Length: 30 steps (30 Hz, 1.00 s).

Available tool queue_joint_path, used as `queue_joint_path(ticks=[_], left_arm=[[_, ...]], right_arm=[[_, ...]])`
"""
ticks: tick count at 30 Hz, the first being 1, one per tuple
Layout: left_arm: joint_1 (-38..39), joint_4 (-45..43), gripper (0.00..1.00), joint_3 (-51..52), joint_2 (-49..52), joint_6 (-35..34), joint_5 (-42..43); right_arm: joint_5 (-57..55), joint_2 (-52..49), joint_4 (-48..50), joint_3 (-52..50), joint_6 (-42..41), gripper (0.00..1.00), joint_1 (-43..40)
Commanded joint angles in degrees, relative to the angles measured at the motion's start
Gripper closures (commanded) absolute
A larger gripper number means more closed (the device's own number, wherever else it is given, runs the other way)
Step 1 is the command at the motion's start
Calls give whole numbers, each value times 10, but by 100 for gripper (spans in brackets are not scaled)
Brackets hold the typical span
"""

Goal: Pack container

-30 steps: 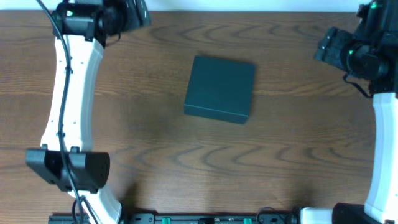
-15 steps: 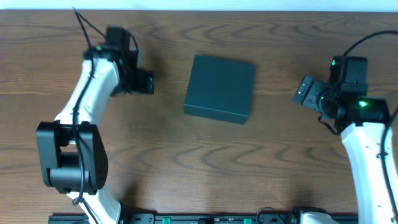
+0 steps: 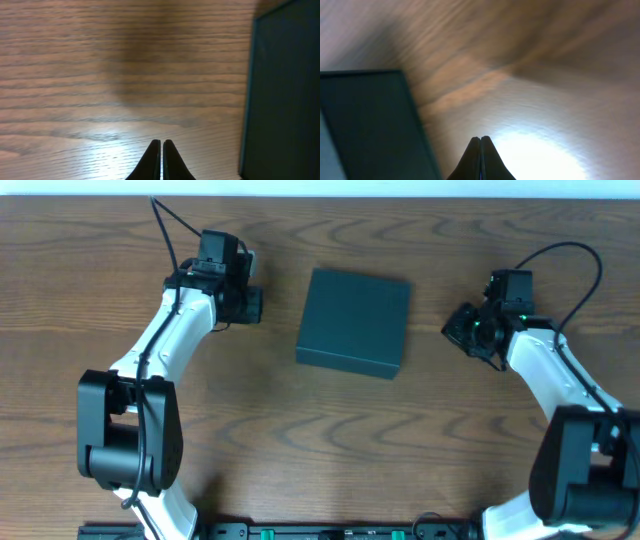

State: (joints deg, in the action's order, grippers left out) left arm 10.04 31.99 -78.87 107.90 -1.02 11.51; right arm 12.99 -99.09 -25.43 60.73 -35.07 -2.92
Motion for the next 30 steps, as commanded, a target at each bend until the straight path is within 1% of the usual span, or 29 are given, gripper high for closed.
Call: queue_joint_path(ticks=[1,3,8,16,30], left_arm=[[13,-7,94,0,-3,-20,26],[19,-19,94,0,-2,-24,49],[37,-24,94,0,16,-50,51],[59,-37,94,0,37,-59,51],[82,-33,94,0,42,-72,96]], right_arm=[[80,-13,14,0,-26,98,6],[85,-14,18,0,-31,99,11],[96,-14,37,0,-44,98,26],[89,-14,57,0,-65,98,42],[65,-14,69,0,-71,98,67]])
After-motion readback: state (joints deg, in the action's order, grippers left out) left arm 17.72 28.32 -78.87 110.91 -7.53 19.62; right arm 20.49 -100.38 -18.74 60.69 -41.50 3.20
